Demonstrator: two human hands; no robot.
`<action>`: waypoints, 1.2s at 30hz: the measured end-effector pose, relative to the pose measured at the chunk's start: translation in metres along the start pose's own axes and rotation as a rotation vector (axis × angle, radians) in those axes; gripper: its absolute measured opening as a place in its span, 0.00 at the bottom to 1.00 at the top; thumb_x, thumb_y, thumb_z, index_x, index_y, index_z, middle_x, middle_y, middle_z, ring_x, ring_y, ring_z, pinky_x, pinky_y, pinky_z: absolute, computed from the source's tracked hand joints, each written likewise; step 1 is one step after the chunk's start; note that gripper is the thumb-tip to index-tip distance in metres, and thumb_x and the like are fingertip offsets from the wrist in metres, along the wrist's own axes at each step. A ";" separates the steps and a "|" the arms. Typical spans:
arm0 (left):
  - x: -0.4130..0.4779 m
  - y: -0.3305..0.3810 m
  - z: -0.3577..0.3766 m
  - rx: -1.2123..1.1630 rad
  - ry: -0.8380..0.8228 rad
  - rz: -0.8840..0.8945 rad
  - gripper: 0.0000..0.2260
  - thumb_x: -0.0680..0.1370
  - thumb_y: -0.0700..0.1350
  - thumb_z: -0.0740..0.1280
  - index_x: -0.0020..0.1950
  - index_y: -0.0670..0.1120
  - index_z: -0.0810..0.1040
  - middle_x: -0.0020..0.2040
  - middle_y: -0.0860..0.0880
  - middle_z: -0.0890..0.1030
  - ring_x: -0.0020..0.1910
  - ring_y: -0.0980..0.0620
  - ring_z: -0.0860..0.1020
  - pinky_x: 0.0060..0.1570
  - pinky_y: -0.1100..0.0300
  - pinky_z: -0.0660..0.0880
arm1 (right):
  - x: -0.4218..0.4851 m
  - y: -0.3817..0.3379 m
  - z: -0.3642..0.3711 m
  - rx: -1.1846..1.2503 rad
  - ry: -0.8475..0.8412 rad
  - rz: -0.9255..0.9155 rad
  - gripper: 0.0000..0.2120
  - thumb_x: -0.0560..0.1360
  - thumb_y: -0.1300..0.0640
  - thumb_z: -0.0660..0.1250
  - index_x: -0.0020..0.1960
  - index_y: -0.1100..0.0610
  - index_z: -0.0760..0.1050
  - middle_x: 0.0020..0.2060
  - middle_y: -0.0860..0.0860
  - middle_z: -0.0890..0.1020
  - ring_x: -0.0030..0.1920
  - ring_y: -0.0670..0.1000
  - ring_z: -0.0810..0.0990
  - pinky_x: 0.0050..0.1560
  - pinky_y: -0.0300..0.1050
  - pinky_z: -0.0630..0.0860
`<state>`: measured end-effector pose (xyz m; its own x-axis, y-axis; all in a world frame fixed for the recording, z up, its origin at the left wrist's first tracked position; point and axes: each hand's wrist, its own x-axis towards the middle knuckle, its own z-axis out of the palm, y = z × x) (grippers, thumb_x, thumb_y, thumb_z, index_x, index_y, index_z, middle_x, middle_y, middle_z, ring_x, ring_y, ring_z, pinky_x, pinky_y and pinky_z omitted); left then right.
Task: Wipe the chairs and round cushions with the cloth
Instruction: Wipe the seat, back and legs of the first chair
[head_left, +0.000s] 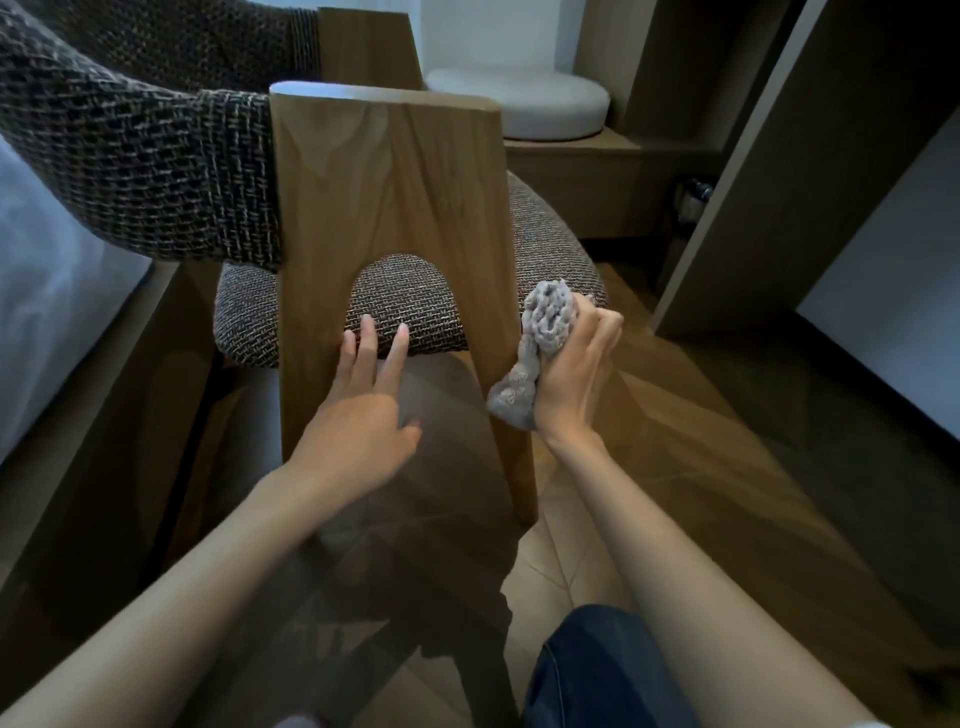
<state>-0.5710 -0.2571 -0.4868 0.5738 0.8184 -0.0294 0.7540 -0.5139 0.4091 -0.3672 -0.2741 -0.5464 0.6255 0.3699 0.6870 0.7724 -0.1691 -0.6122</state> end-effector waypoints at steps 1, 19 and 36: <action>0.003 0.000 0.000 -0.020 -0.028 -0.029 0.37 0.81 0.49 0.61 0.78 0.53 0.36 0.75 0.45 0.29 0.75 0.47 0.33 0.74 0.54 0.45 | 0.004 0.002 0.002 0.000 0.010 -0.003 0.15 0.78 0.61 0.61 0.64 0.62 0.70 0.54 0.60 0.71 0.53 0.51 0.66 0.51 0.48 0.73; 0.012 0.012 -0.011 -0.045 -0.144 -0.088 0.34 0.81 0.51 0.60 0.78 0.57 0.40 0.74 0.39 0.28 0.75 0.40 0.34 0.74 0.48 0.46 | -0.019 -0.014 -0.005 0.309 -0.118 0.200 0.36 0.77 0.41 0.57 0.79 0.50 0.47 0.74 0.56 0.50 0.73 0.52 0.57 0.70 0.37 0.60; 0.011 0.007 -0.017 -0.061 -0.177 -0.077 0.33 0.81 0.51 0.60 0.78 0.57 0.42 0.75 0.41 0.29 0.76 0.42 0.36 0.74 0.48 0.50 | 0.012 -0.008 -0.001 0.316 0.147 0.326 0.20 0.79 0.54 0.59 0.70 0.56 0.69 0.63 0.58 0.64 0.59 0.47 0.70 0.62 0.43 0.72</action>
<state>-0.5651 -0.2475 -0.4689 0.5667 0.7940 -0.2201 0.7799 -0.4307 0.4542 -0.3659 -0.2692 -0.5323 0.8563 0.2069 0.4733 0.4761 0.0393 -0.8785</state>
